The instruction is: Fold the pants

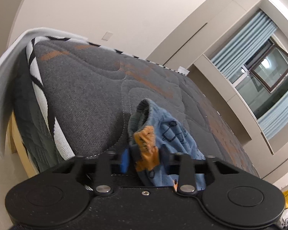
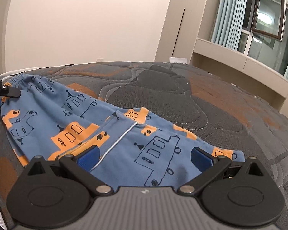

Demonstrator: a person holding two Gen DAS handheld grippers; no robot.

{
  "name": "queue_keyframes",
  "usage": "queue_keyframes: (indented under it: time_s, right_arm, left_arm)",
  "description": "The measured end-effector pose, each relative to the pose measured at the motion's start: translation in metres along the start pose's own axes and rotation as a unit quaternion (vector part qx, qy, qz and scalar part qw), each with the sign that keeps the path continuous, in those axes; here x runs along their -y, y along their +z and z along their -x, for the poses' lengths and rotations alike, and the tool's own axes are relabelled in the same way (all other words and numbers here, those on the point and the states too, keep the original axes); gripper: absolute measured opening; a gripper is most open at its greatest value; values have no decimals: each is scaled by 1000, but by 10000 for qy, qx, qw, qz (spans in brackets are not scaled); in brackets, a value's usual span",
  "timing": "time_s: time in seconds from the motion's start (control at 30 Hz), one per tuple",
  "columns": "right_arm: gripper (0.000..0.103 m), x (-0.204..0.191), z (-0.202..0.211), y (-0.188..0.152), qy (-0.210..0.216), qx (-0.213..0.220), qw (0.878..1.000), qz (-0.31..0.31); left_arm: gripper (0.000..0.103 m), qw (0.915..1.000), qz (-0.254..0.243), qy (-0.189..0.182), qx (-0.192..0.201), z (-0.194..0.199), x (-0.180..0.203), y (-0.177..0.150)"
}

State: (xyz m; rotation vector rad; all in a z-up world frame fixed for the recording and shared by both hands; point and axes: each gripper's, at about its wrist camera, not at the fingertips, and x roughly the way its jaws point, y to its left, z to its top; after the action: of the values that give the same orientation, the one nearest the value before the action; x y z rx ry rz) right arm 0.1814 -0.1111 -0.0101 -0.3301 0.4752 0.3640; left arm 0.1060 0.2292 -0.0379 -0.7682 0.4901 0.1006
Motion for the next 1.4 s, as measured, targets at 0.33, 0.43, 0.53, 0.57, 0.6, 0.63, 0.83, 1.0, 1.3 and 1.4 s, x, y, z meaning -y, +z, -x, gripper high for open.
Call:
queue_keyframes:
  time_s: [0.33, 0.43, 0.53, 0.57, 0.6, 0.63, 0.83, 1.0, 1.3, 1.4]
  right_arm:
    - [103, 8, 13, -2, 250, 255, 9992, -170]
    - [103, 15, 17, -4, 326, 284, 9988, -226]
    - [103, 19, 20, -6, 383, 330, 9983, -290]
    - [103, 20, 20, -6, 392, 341, 9981, -338]
    - [103, 22, 20, -6, 397, 344, 9978, -396]
    - [103, 23, 19, -6, 394, 327, 9978, -431]
    - [103, 39, 20, -9, 639, 278, 9942, -822]
    - [103, 78, 46, -23, 201, 451, 9928, -1094]
    - [103, 175, 98, -84, -1255, 300, 9780, -1639]
    - [103, 198, 112, -103, -1437, 256, 9705, -1919]
  left_arm:
    - [16, 9990, -257, 55, 361, 5, 23, 6]
    - [16, 9990, -195, 303, 255, 5, 19, 2]
    - [16, 9990, -124, 327, 273, 7, 18, 0]
    - [15, 9988, -190, 326, 328, 8, 21, 0]
    - [15, 9985, -251, 334, 367, 8, 26, 1]
    - [15, 9982, -306, 323, 411, 10, 32, 1]
    - [14, 9909, -1126, -227, 702, 15, 97, 11]
    - [14, 9703, -2112, -989, 635, 19, 171, -8]
    - [15, 9051, -3740, -1955, -525, -9, 276, -113]
    - [16, 8845, -4134, -1934, -966, -27, 287, -154]
